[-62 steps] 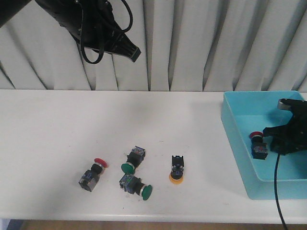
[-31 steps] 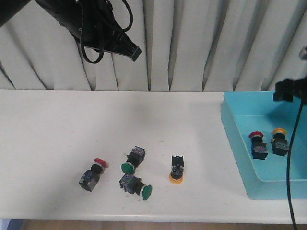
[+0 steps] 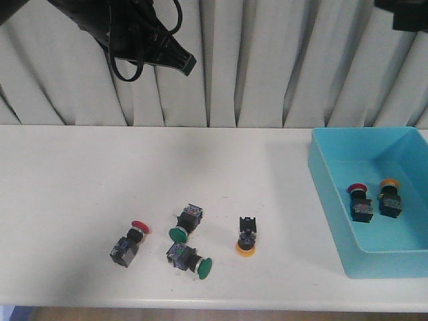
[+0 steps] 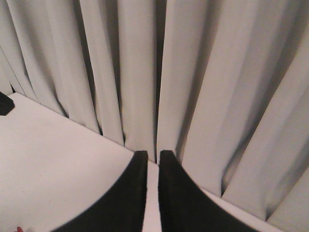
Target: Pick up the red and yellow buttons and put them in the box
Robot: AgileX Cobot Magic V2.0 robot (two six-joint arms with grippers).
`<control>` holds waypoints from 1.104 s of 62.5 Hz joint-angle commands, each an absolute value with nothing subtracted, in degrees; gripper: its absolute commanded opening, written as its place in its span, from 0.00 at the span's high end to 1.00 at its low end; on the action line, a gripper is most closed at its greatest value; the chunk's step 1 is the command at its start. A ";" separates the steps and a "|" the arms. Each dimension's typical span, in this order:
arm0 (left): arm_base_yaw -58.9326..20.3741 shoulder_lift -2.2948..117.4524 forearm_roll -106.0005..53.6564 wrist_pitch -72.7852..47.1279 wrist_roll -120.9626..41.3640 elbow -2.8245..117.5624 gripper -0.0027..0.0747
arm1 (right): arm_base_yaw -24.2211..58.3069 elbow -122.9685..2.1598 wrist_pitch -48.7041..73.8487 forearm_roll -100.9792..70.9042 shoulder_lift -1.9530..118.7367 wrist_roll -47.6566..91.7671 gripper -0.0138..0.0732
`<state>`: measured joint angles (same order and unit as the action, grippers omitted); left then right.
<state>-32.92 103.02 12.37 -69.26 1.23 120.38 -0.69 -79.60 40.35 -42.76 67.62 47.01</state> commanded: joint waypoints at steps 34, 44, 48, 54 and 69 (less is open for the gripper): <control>-33.10 99.10 13.24 -67.41 2.03 121.53 0.97 | -0.36 -81.15 37.66 -42.31 58.72 44.21 0.84; -33.11 99.10 13.24 -67.46 2.03 121.53 0.97 | -0.36 -81.15 37.66 -42.31 58.72 44.21 0.84; -33.11 99.10 13.24 -67.46 2.03 121.53 0.97 | -0.36 -81.15 37.66 -42.31 58.72 44.21 0.84; -33.11 99.10 13.24 -67.46 2.03 121.53 0.97 | -0.36 -81.15 37.66 -42.31 58.72 44.21 0.84; -33.11 97.51 17.94 -64.46 1.69 121.17 0.97 | -0.36 -81.15 37.66 -42.31 58.72 44.21 0.84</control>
<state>-32.92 101.97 15.02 -69.62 1.30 120.38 -0.42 -79.60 40.99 -40.98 59.11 44.11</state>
